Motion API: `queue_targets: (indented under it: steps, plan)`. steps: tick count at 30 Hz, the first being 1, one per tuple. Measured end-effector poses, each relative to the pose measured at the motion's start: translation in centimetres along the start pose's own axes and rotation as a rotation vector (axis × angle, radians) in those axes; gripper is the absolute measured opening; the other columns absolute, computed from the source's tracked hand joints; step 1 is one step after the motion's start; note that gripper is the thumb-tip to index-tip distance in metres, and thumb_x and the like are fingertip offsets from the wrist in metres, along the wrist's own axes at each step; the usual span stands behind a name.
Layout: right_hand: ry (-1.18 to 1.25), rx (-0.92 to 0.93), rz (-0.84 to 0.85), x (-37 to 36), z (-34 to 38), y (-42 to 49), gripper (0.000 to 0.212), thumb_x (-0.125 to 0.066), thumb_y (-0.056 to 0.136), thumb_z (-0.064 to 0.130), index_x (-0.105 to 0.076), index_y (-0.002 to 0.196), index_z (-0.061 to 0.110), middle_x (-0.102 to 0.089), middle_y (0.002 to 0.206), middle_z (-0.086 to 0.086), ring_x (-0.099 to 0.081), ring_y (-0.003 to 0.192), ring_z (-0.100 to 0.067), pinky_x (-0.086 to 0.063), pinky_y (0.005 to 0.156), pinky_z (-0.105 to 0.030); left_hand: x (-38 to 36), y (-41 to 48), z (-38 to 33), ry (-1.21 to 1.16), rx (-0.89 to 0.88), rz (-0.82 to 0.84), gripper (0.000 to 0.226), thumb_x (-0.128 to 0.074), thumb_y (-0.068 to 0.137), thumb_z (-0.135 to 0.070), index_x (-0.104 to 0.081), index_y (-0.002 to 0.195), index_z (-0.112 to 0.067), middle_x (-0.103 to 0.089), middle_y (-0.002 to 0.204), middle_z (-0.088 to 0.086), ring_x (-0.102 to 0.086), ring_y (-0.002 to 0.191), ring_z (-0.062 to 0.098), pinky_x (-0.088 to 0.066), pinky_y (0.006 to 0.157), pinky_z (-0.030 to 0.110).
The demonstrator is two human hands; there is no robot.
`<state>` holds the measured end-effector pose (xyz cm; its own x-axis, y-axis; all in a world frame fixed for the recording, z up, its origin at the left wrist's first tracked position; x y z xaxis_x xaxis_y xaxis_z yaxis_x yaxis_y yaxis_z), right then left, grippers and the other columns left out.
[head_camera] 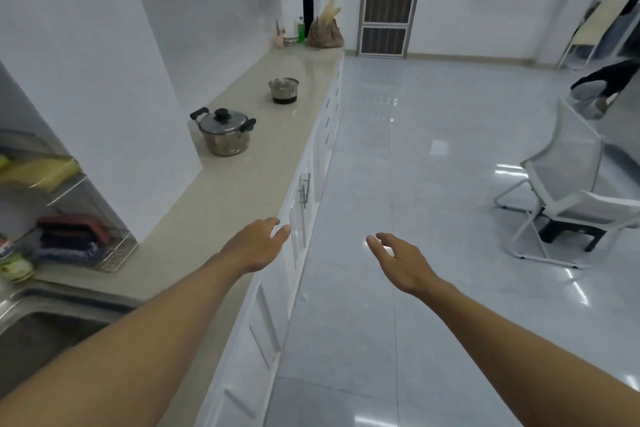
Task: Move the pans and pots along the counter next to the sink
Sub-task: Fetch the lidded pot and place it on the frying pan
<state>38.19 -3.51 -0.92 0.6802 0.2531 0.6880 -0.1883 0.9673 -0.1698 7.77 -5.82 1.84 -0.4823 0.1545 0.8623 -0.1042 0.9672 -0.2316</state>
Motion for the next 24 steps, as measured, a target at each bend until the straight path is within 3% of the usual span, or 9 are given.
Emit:
queue_targets:
  steps: [13, 24]
  plan:
    - [-0.067, 0.134, 0.138, 2.1, 3.6, 23.3, 0.079, -0.035, 0.094, 0.074, -0.048, 0.150, 0.020, -0.053, 0.151, -0.002, -0.048, 0.138, -0.021, -0.036, 0.115, -0.038, 4.1, 17.8, -0.5, -0.013, 0.145, -0.046, 0.067, -0.029, 0.100, -0.060, -0.038, 0.151, -0.019, -0.041, 0.157, 0.009, -0.043, 0.140, 0.028, -0.036, 0.113, 0.043]
    - [-0.124, 0.159, 0.119, 2.3, 8.4, 40.9, 0.074, -0.035, 0.098, 0.068, -0.046, 0.151, 0.018, -0.051, 0.153, -0.003, -0.047, 0.140, -0.022, -0.037, 0.116, -0.039, 11.7, 35.4, 2.8, -0.016, 0.154, -0.071, 0.064, -0.030, 0.100, -0.057, -0.042, 0.148, -0.019, -0.043, 0.155, 0.008, -0.044, 0.139, 0.026, -0.036, 0.112, 0.045]
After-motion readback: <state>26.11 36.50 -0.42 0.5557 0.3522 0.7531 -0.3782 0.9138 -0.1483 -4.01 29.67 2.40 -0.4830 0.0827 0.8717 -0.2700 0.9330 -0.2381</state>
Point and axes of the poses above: each hand's wrist, its own y-axis towards the middle knuckle, its own x-axis out of the back of the hand, z = x × y, the point moved 7 cm from there along y, towards the middle knuckle
